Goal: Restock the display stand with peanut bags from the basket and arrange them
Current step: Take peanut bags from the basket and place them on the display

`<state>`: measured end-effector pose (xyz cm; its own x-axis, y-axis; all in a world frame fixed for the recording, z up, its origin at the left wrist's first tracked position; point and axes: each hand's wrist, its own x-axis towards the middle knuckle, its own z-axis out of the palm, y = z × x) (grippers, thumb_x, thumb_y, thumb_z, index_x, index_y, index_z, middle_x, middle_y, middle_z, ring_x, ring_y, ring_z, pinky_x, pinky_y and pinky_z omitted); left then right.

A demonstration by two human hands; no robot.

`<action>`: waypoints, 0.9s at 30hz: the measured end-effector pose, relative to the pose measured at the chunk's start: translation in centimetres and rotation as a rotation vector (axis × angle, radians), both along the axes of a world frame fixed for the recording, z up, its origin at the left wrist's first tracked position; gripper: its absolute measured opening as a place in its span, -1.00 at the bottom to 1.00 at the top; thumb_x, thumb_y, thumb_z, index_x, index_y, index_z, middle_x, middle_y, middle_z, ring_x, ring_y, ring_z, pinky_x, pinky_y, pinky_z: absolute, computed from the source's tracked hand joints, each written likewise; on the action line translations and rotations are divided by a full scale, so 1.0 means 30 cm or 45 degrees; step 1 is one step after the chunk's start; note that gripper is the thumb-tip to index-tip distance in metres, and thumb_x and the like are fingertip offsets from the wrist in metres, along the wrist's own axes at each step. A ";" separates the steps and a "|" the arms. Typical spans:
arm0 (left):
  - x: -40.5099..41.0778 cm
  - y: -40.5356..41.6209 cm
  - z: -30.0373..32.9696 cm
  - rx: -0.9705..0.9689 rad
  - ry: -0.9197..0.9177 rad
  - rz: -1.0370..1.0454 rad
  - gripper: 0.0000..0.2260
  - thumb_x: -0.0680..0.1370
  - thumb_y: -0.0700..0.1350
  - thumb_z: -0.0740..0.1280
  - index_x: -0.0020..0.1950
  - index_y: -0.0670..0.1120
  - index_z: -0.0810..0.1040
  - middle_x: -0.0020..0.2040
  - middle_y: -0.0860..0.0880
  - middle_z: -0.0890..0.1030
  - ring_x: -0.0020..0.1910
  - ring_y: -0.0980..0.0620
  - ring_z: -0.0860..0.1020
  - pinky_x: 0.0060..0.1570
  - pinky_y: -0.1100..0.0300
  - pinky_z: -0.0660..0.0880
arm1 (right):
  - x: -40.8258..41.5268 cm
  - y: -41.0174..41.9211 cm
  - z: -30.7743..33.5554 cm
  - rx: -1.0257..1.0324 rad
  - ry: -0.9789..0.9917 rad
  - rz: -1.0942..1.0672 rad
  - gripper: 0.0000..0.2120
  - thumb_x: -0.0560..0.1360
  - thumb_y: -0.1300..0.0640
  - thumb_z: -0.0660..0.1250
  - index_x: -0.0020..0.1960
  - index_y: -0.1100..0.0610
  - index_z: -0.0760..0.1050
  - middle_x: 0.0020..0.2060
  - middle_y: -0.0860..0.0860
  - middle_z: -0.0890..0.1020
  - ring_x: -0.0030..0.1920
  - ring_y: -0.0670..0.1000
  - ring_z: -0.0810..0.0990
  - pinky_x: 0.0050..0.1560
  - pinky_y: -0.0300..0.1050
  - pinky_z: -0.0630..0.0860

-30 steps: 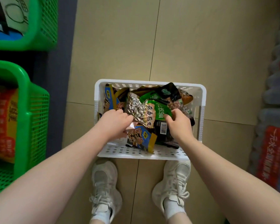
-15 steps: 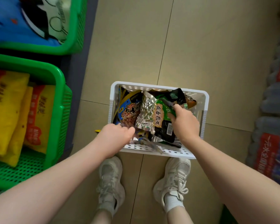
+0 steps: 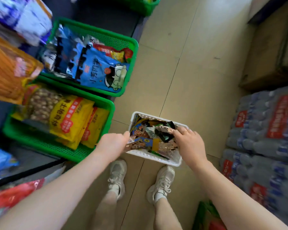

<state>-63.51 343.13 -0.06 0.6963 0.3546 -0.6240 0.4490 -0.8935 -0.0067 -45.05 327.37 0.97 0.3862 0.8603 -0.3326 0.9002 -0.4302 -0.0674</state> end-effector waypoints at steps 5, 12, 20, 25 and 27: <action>-0.115 -0.042 0.439 0.168 -0.091 0.314 -0.77 0.53 -0.06 0.26 0.13 -0.09 0.33 -0.07 -0.11 0.65 -0.07 -0.17 0.63 -0.31 0.06 0.44 | 0.028 0.048 0.430 0.303 0.017 0.142 -0.65 0.14 0.33 0.51 -0.13 0.15 0.52 -0.32 0.08 0.61 -0.36 0.14 0.59 -0.49 -0.15 0.46; -0.384 -0.221 0.942 0.456 -0.308 0.932 -0.66 0.45 0.08 0.39 0.04 -0.14 0.43 -0.28 -0.13 0.66 -0.27 -0.19 0.65 -0.47 0.10 0.35 | -0.089 0.201 0.948 0.940 0.111 0.616 -0.84 0.32 0.26 0.32 -0.19 0.13 0.35 -0.42 0.06 0.54 -0.49 0.12 0.54 -0.63 -0.18 0.37; -0.788 -0.483 1.456 0.948 -0.475 1.420 -0.66 0.36 0.04 0.48 -0.04 -0.14 0.49 -0.40 -0.16 0.63 -0.44 -0.18 0.62 -0.56 0.12 0.41 | -0.493 0.367 1.435 1.338 0.218 1.169 -0.80 0.47 0.05 0.15 -0.19 0.15 0.46 -0.48 0.07 0.58 -0.55 0.15 0.55 -0.67 -0.16 0.39; -1.140 -0.593 1.663 1.290 -0.507 1.604 -0.44 0.21 -0.08 0.60 -0.01 -0.17 0.32 -0.54 -0.25 0.52 -0.63 -0.20 0.52 -0.66 0.17 0.36 | -0.873 0.405 1.705 1.567 0.328 1.396 -0.72 0.47 0.03 0.14 -0.19 0.21 0.51 -0.46 0.15 0.59 -0.50 0.20 0.58 -0.64 -0.12 0.41; -1.302 -0.629 1.727 1.373 -0.556 1.701 -0.50 0.26 -0.06 0.57 -0.04 -0.20 0.34 -0.53 -0.28 0.52 -0.59 -0.24 0.53 -0.60 0.16 0.34 | -1.038 0.409 1.794 1.628 0.359 1.412 -0.75 0.47 0.04 0.15 -0.21 0.20 0.46 -0.51 0.19 0.56 -0.52 0.23 0.55 -0.63 -0.15 0.32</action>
